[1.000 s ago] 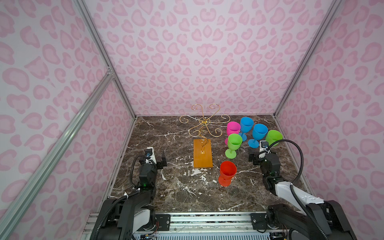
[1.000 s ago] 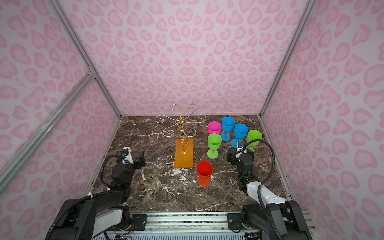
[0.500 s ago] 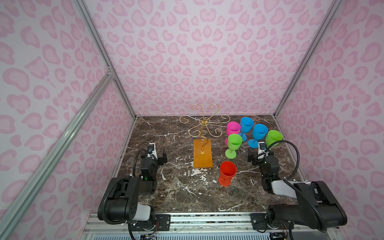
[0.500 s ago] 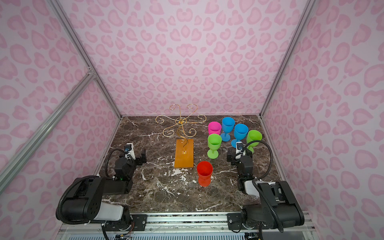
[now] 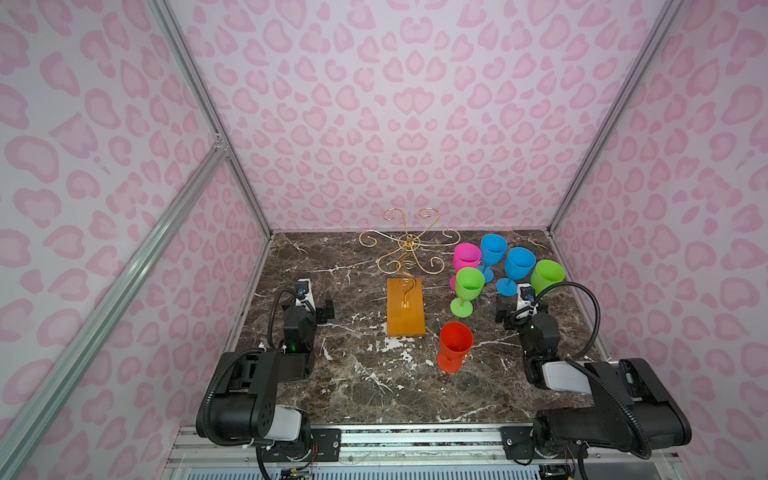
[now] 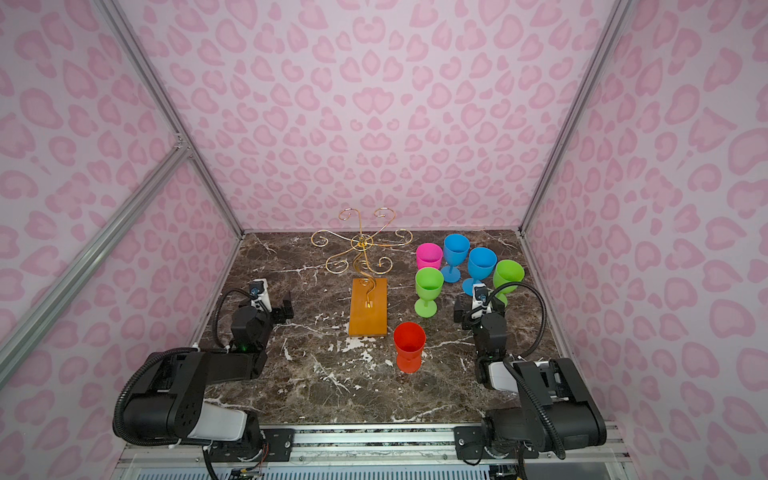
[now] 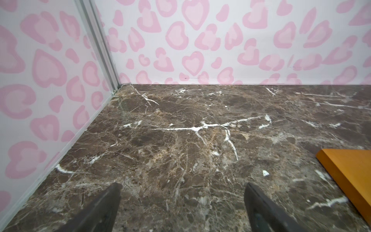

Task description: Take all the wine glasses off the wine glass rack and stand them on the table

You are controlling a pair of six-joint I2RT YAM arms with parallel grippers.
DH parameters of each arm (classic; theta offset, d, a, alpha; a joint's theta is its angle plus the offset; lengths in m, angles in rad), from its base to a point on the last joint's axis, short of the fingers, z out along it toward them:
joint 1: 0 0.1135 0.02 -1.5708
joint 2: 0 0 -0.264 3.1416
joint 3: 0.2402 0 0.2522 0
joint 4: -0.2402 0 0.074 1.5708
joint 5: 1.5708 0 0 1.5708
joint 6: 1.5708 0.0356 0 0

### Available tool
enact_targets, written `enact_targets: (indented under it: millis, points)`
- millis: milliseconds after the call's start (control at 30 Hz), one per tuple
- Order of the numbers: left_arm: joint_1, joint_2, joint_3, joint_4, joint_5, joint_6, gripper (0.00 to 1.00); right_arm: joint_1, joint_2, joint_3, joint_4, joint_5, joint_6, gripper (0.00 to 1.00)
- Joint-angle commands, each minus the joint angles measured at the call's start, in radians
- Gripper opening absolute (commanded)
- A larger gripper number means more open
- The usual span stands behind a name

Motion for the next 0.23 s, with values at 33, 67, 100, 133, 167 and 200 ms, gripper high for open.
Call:
enact_targets:
  millis: [33, 67, 100, 133, 167, 200]
  points:
    - [-0.002, 0.007, 0.011, -0.006, -0.074, -0.019, 0.97, 0.0, 0.001, -0.003, 0.035, 0.009, 0.004, 0.98]
    - [-0.001, 0.012, 0.019, -0.015, -0.081, -0.024, 0.97, 0.0, 0.002, -0.002, 0.034, 0.009, 0.004, 0.98]
    - [0.003, 0.01, 0.021, -0.024, -0.074, -0.028, 0.97, -0.001, 0.004, -0.004, 0.037, 0.009, 0.005, 0.98]
    - [0.004, 0.011, 0.02, -0.02, -0.075, -0.027, 0.97, 0.0, 0.005, -0.002, 0.038, 0.01, 0.004, 0.98]
    - [0.004, 0.008, 0.018, -0.017, -0.074, -0.027, 0.97, 0.0, 0.006, -0.003, 0.039, 0.01, 0.004, 0.98]
    - [0.004, 0.005, 0.012, -0.011, -0.066, -0.022, 0.97, -0.001, 0.005, -0.003, 0.038, 0.011, 0.005, 0.98]
